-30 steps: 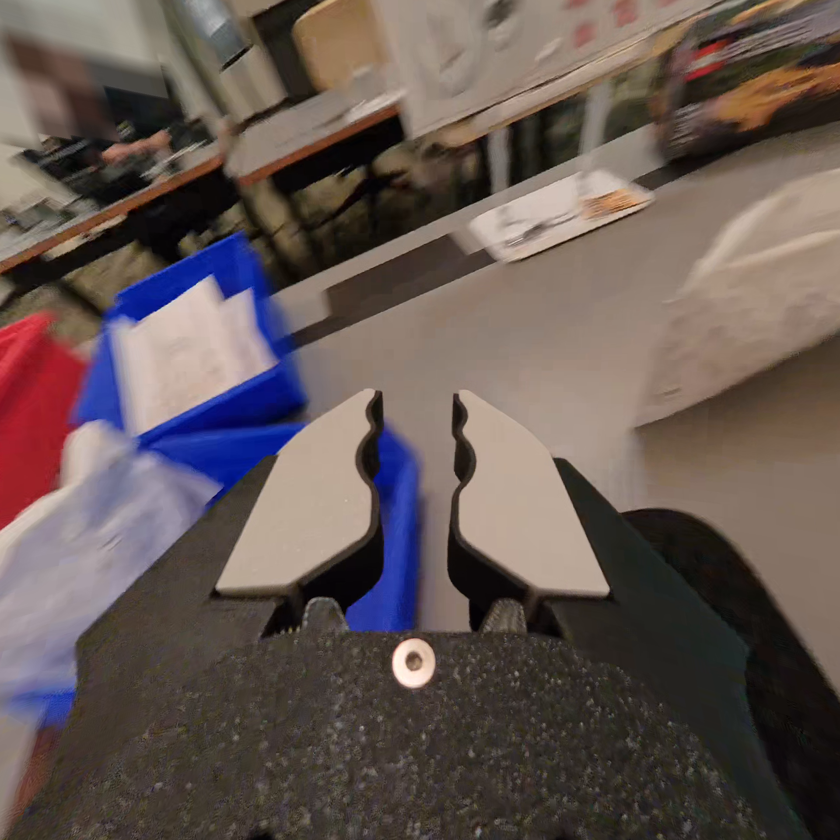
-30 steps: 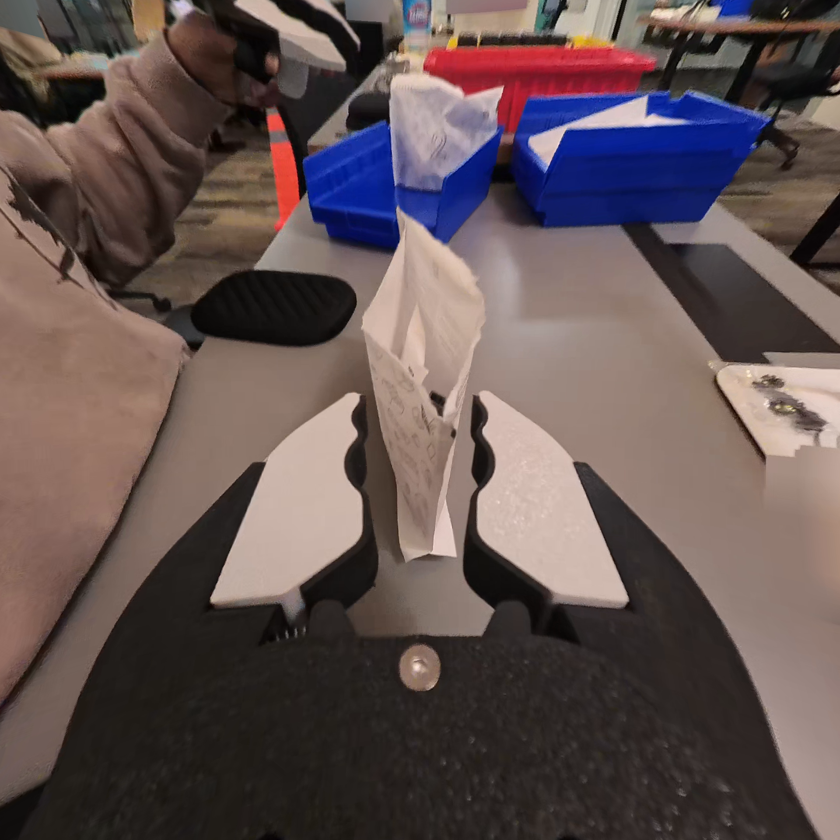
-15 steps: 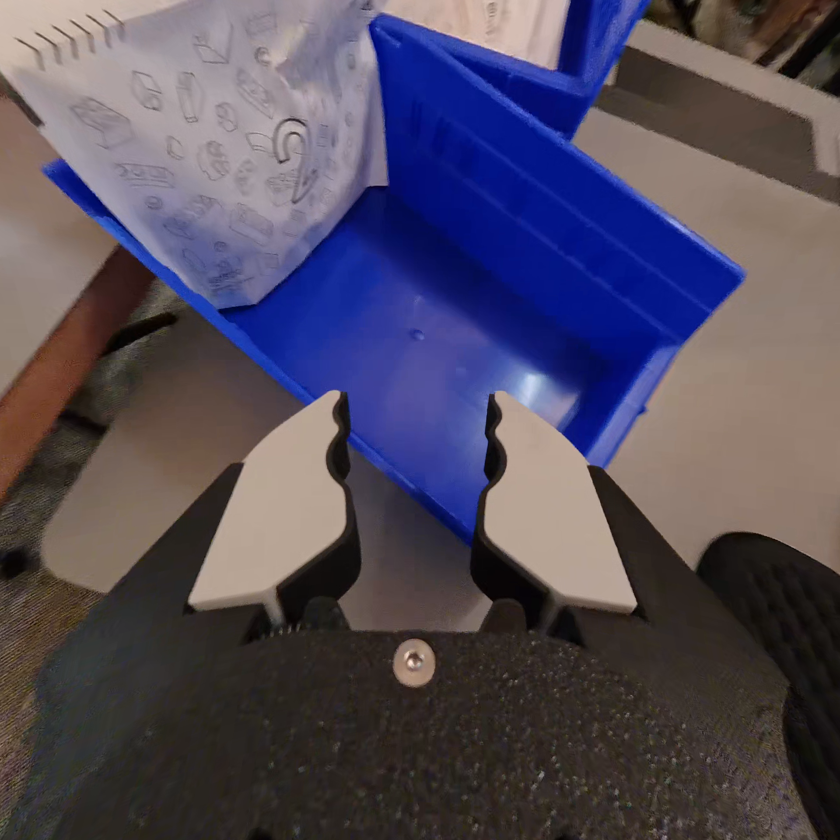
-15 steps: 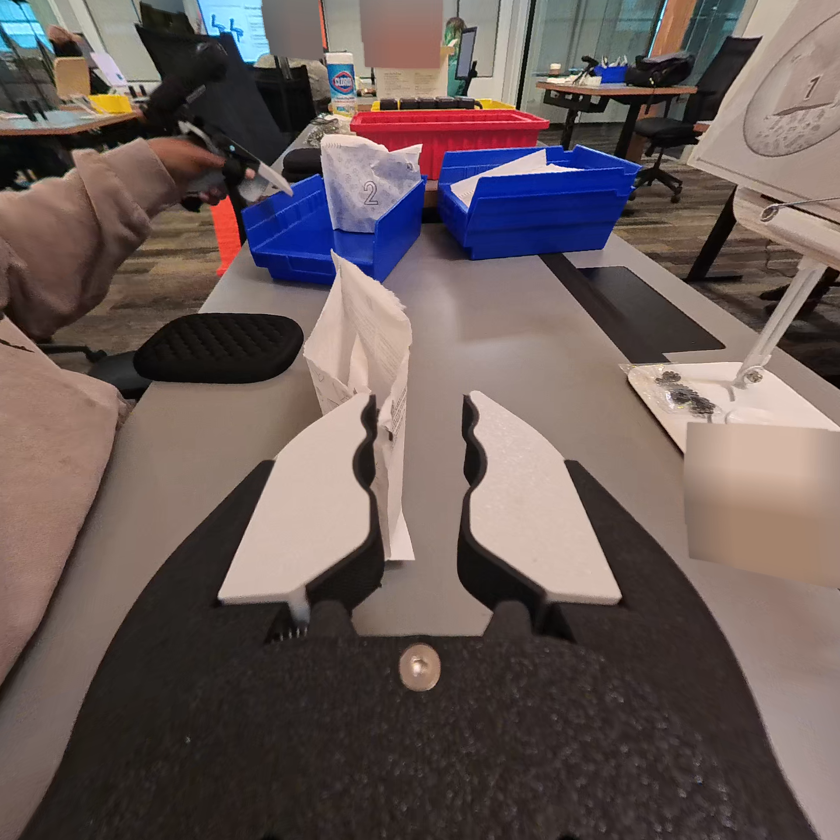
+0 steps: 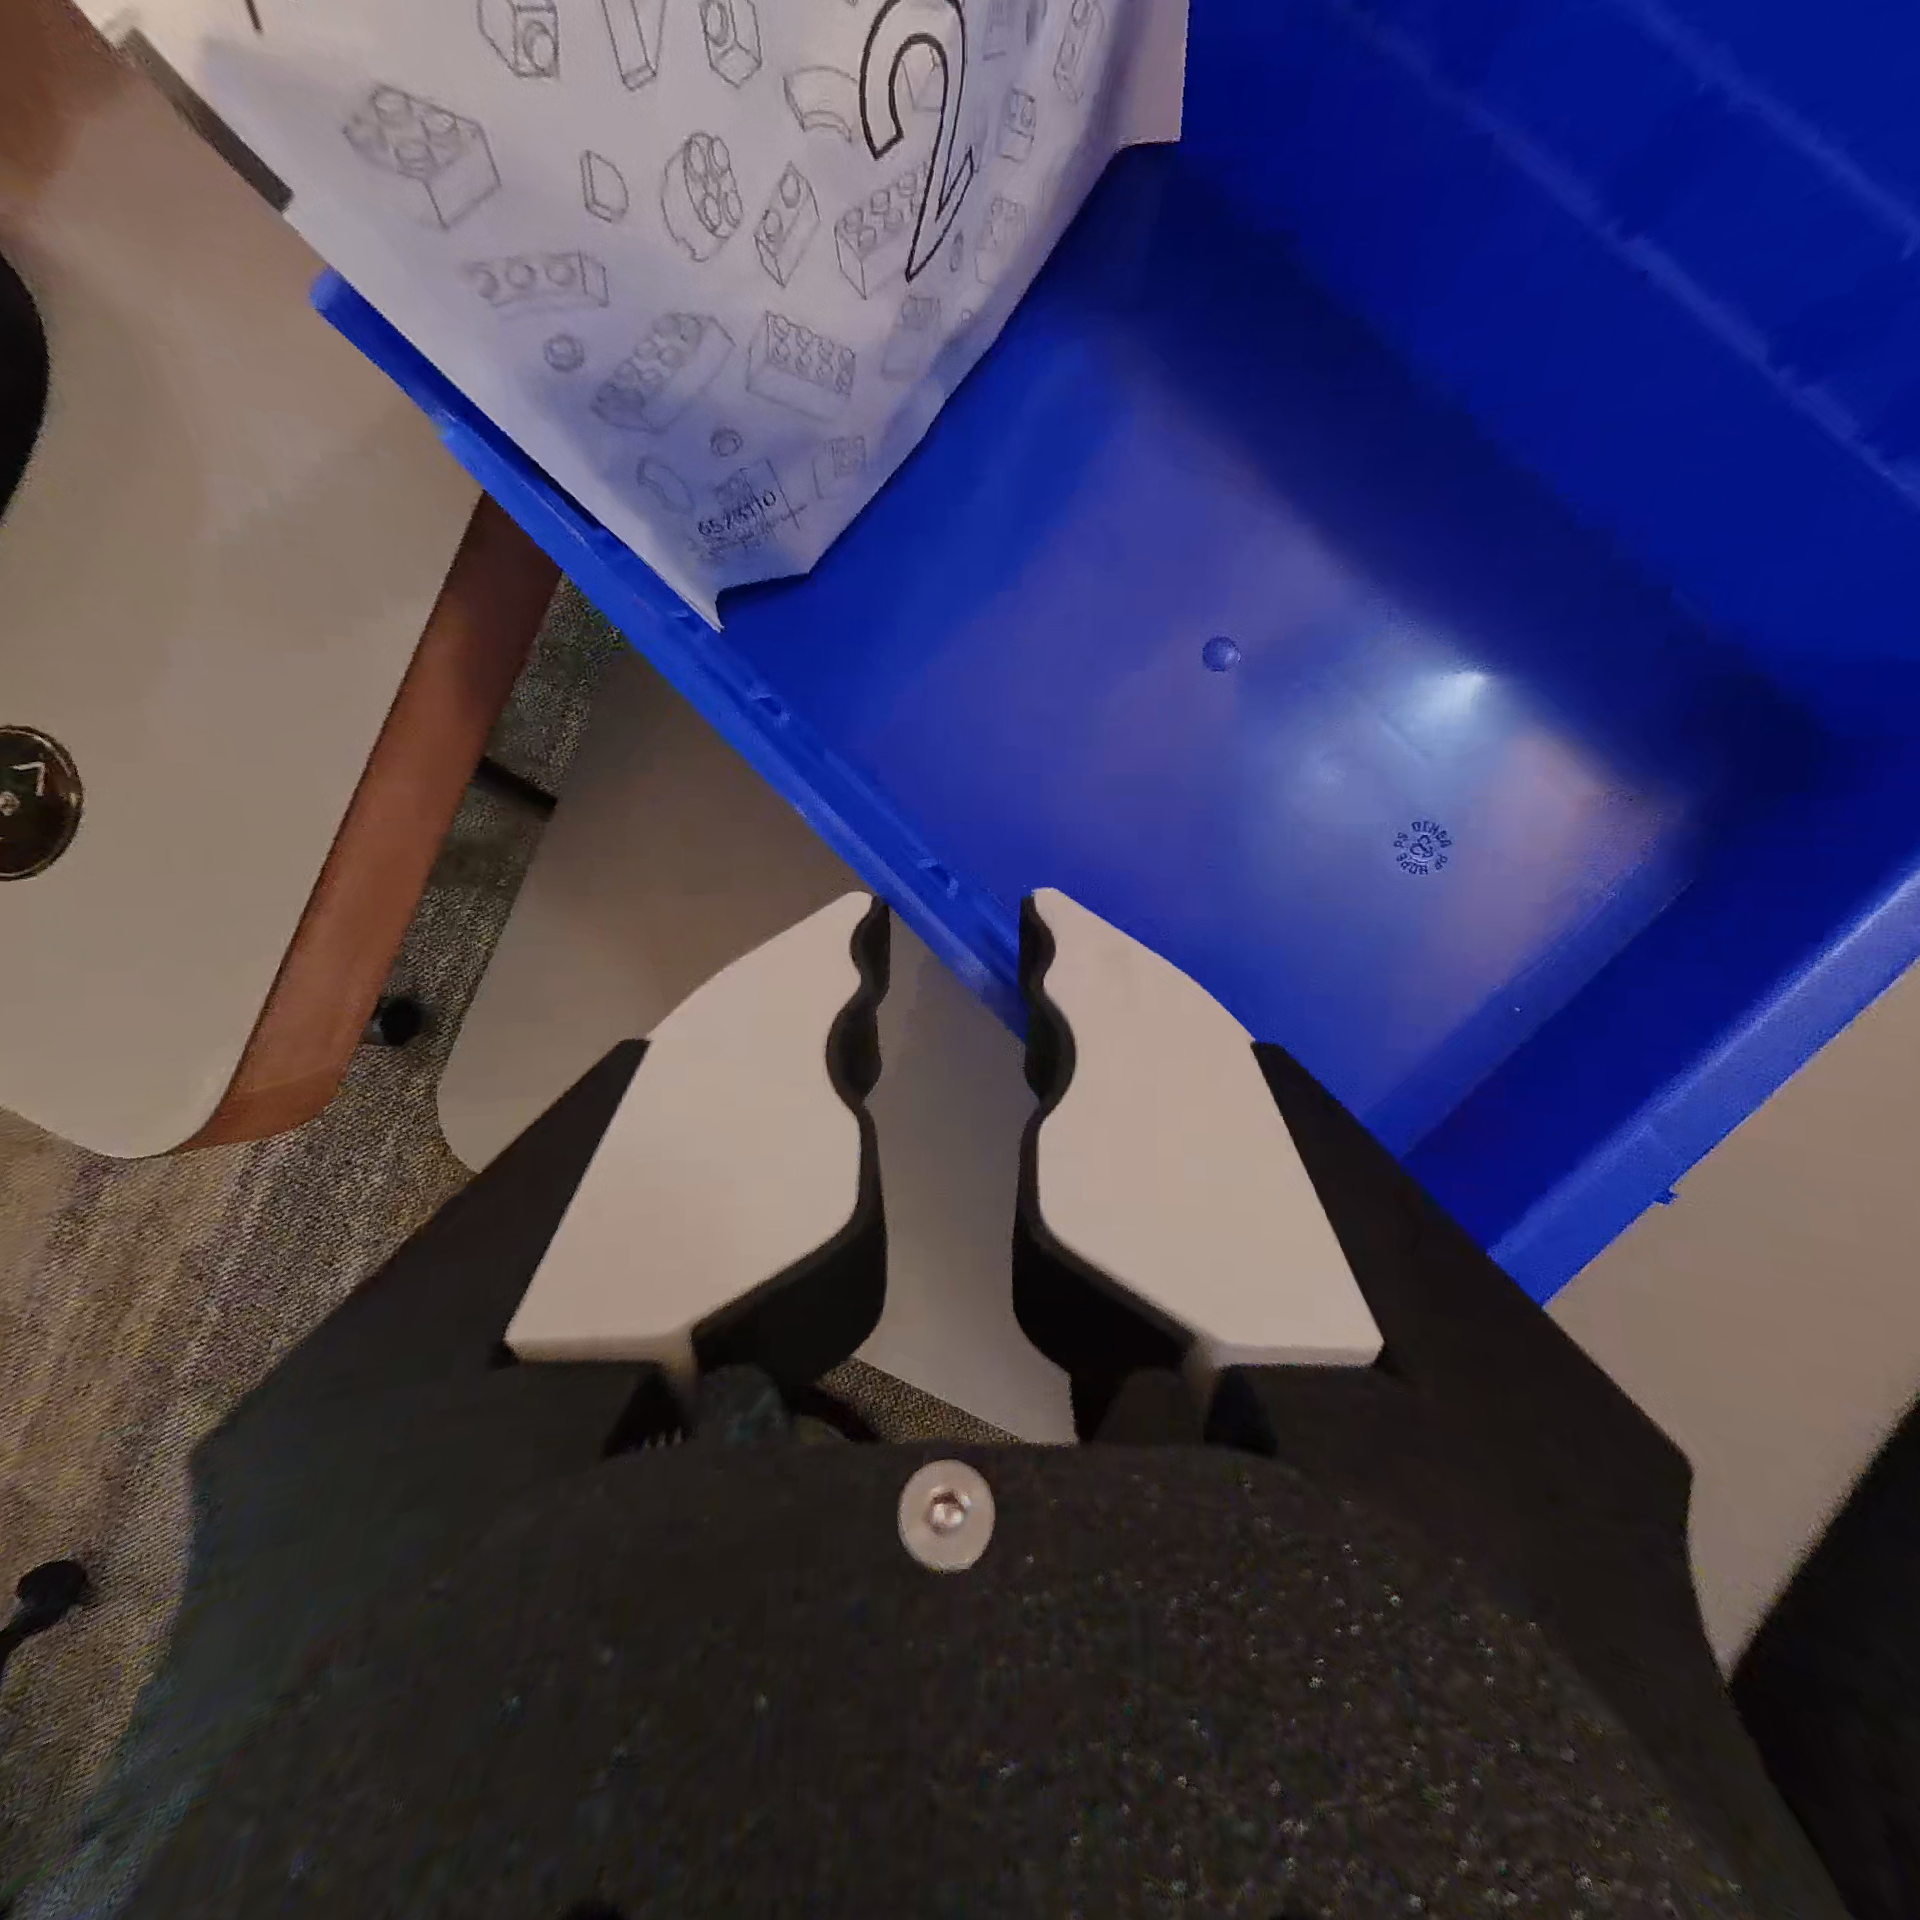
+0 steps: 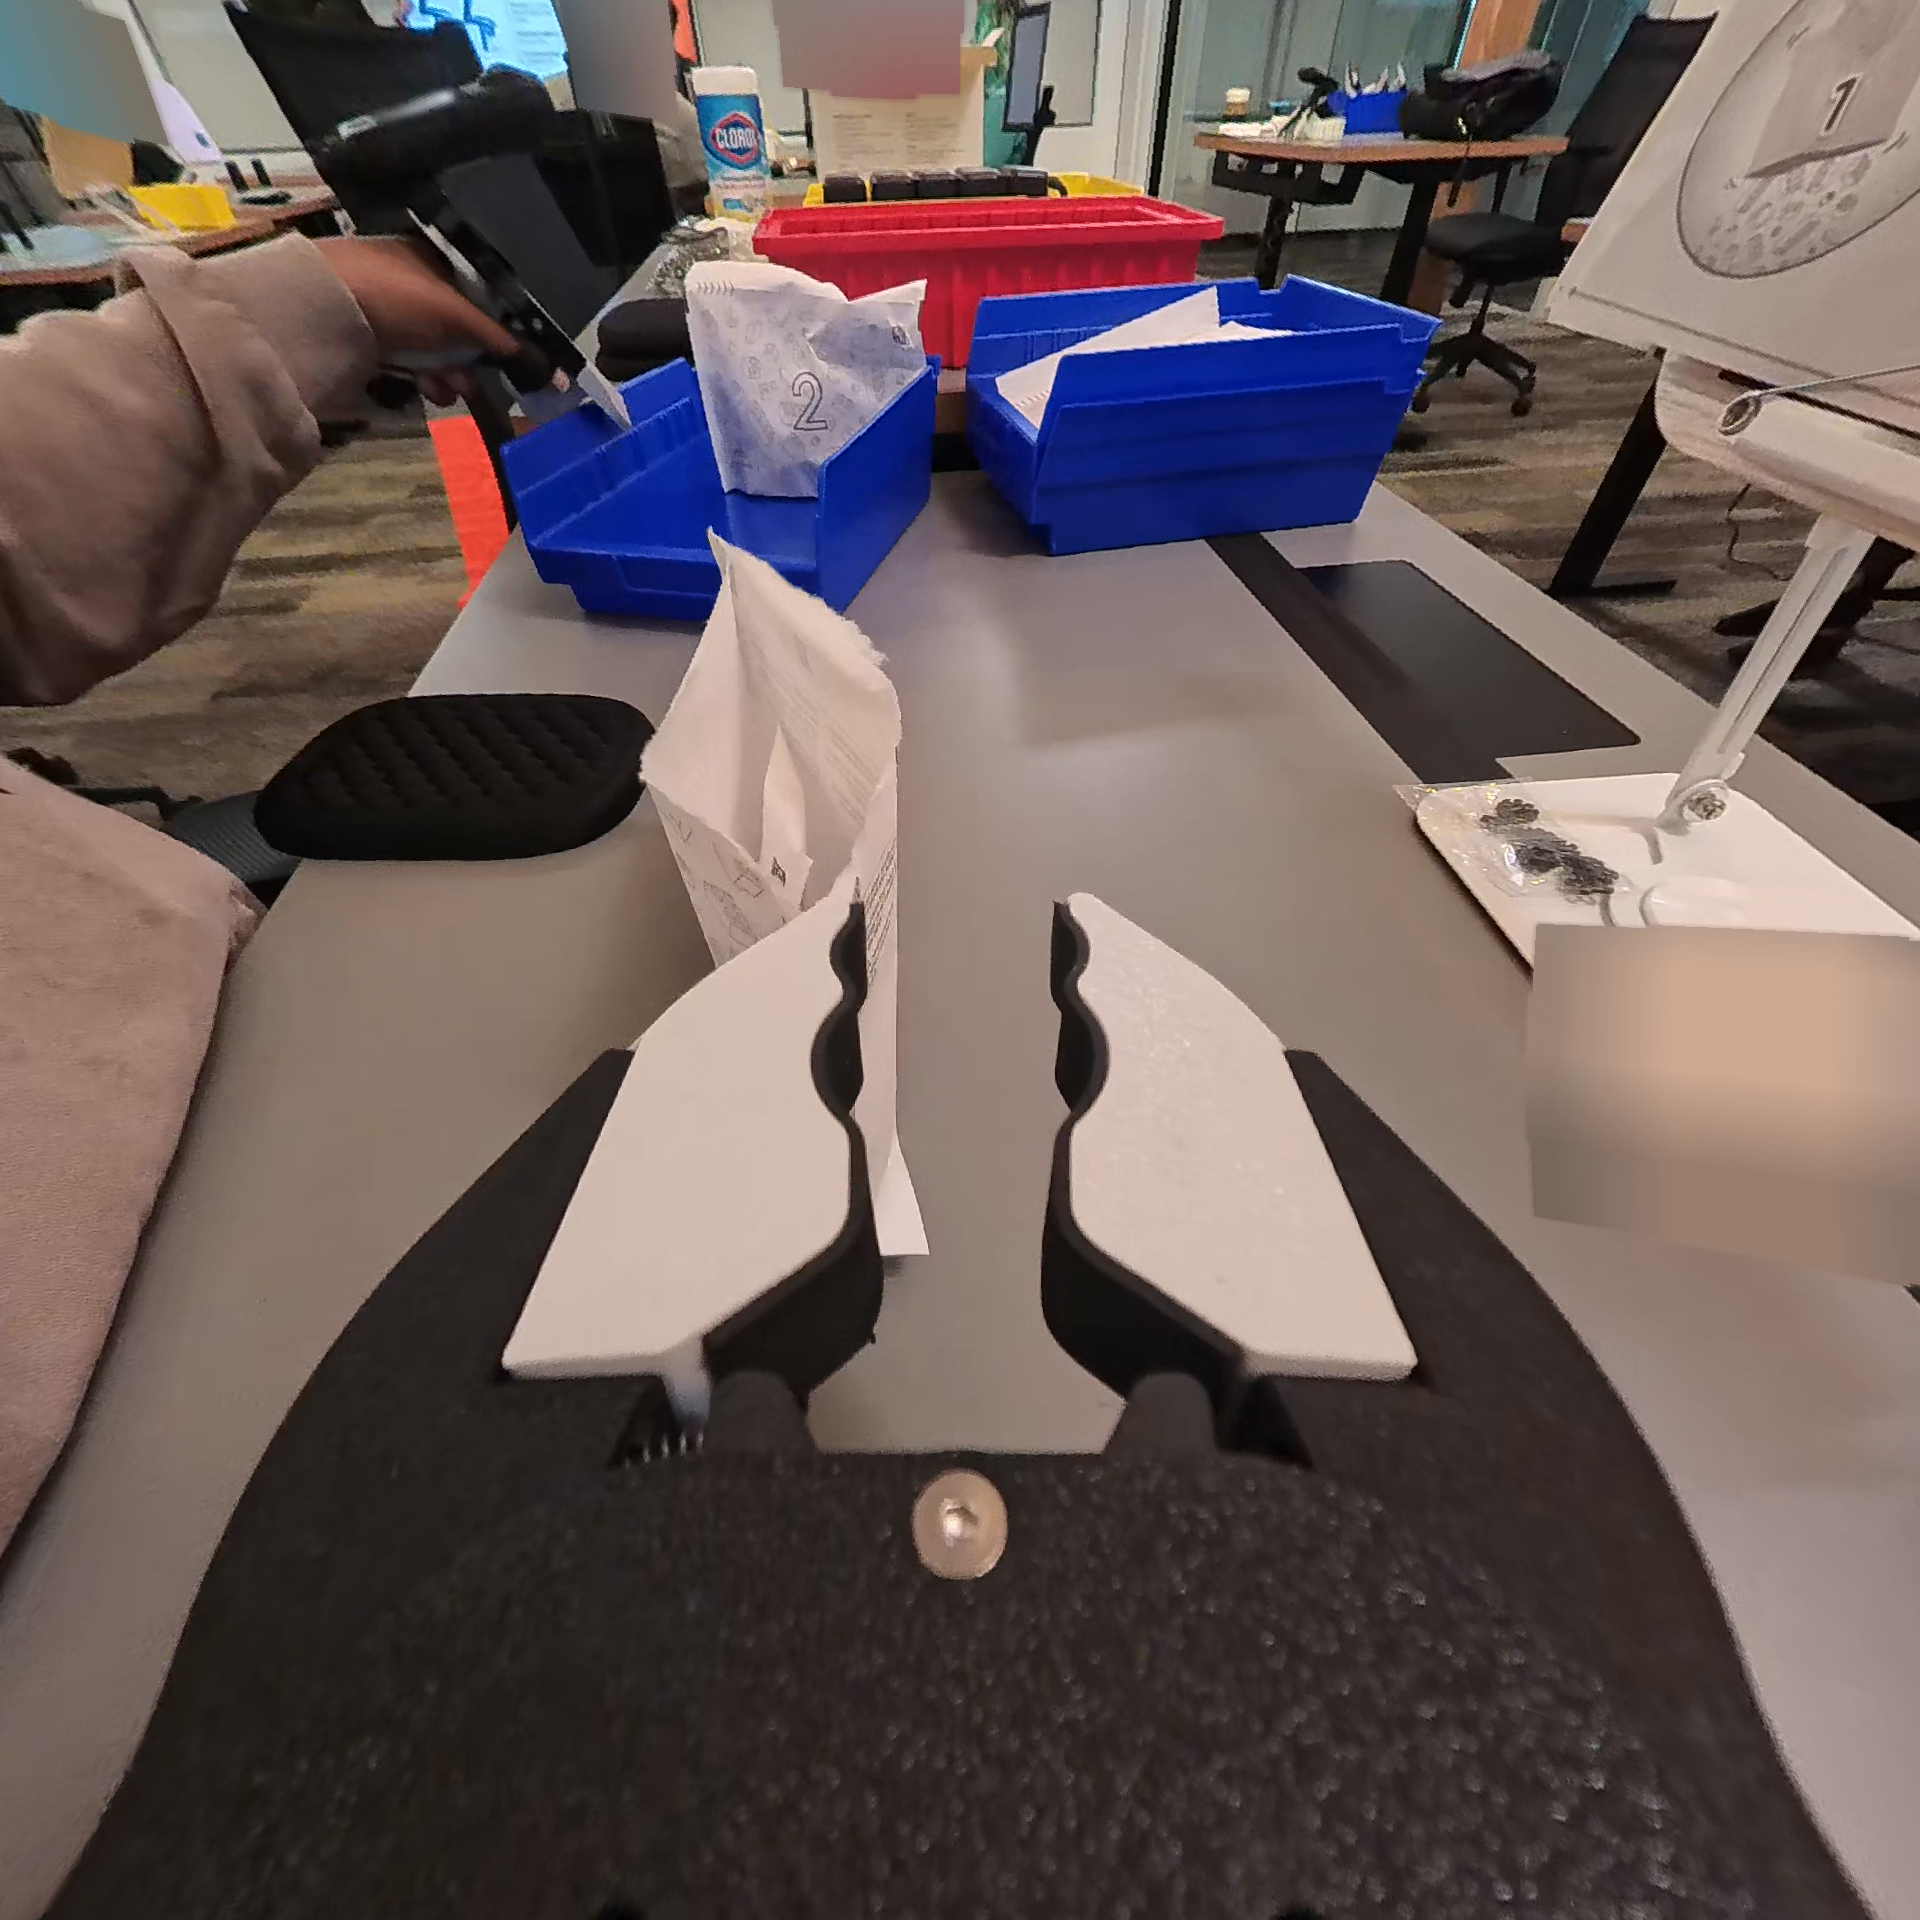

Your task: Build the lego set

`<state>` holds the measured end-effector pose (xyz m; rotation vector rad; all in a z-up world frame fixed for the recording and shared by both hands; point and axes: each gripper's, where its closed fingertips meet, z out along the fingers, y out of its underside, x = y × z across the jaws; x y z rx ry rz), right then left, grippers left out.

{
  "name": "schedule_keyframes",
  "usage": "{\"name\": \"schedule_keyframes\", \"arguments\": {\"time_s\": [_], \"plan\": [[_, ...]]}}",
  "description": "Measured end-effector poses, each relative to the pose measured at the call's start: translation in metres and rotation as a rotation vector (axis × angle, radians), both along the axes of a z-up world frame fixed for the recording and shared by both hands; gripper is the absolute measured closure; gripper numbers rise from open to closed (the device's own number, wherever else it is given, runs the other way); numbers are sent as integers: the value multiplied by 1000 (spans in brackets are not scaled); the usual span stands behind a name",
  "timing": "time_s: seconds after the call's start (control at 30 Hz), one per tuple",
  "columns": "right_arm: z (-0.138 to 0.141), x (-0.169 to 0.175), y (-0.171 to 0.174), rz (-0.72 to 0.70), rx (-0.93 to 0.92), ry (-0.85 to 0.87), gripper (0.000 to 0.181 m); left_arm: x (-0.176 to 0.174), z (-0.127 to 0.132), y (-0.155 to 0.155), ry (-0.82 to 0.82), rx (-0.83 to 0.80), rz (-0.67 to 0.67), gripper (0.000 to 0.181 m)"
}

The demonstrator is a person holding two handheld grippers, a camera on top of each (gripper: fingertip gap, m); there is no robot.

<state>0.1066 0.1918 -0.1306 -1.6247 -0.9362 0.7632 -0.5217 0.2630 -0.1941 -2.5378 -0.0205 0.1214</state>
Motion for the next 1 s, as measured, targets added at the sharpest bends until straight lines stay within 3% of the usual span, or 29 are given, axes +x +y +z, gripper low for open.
{"name": "schedule_keyframes", "arguments": {"time_s": [0.13,0.23,0.33,0.5,0.6,0.67,0.8,1.0], "plan": [[0,-1,0,-4,0,-6,148,1,-1,1,-52,23,11,157],[0,0,0,-13,1,-7,148,-7,-1,-4,-28,17,60,134],[2,1,1,-24,4,-7,149,-1,-3,-4,-104,11,48,134],[4,3,3,-41,-9,10,151,14,-13,1,-435,-46,34,135],[4,6,5,-53,-13,12,152,20,-15,3,-513,-84,37,137],[5,8,7,-62,-18,16,153,25,-13,4,-540,-101,31,150],[4,12,8,-82,-12,5,154,24,-13,-1,-441,-136,44,163],[6,18,9,-85,-27,28,155,41,-13,-30,-328,-207,-41,164]]}}
